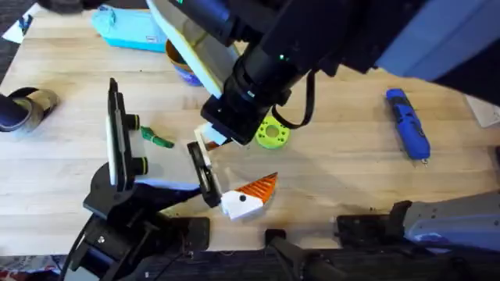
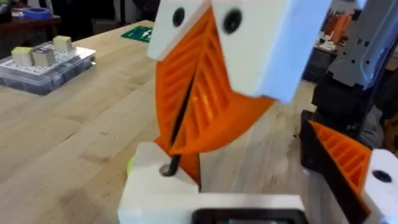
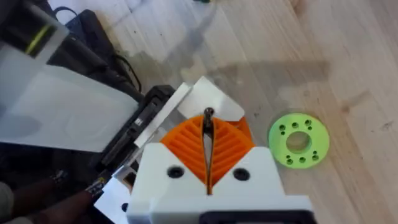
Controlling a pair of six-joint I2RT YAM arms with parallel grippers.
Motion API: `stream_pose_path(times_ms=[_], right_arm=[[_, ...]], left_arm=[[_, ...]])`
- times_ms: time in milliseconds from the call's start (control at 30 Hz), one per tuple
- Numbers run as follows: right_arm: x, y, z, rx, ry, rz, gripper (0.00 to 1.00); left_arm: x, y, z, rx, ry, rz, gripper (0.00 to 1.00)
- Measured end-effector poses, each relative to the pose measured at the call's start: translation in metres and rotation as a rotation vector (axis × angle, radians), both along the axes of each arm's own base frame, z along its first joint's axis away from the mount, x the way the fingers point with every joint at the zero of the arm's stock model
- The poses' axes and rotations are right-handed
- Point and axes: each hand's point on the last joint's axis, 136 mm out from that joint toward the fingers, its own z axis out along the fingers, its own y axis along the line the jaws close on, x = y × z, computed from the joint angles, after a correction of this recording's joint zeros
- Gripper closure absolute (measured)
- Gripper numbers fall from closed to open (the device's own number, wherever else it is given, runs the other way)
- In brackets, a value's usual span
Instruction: Pick up the gripper from the table and insert it into the empty holder that is missing its gripper. Then pick up a screw, insert it into the mounting hole, and use the screwdriver to tighten it. Finally, clean up the table by picking up the vegetable and placing it into the bucket.
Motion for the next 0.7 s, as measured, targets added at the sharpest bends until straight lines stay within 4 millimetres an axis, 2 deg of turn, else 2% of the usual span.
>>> stream_pose_path(times_ms=[700], right_arm=[[0.0077, 0.0024, -0.0028, -0.007, -0.029, -0.012, 0.995]], left_arm=[[0.0, 0.0, 0.0001, 0.0, 0.001, 0.0, 0.014]])
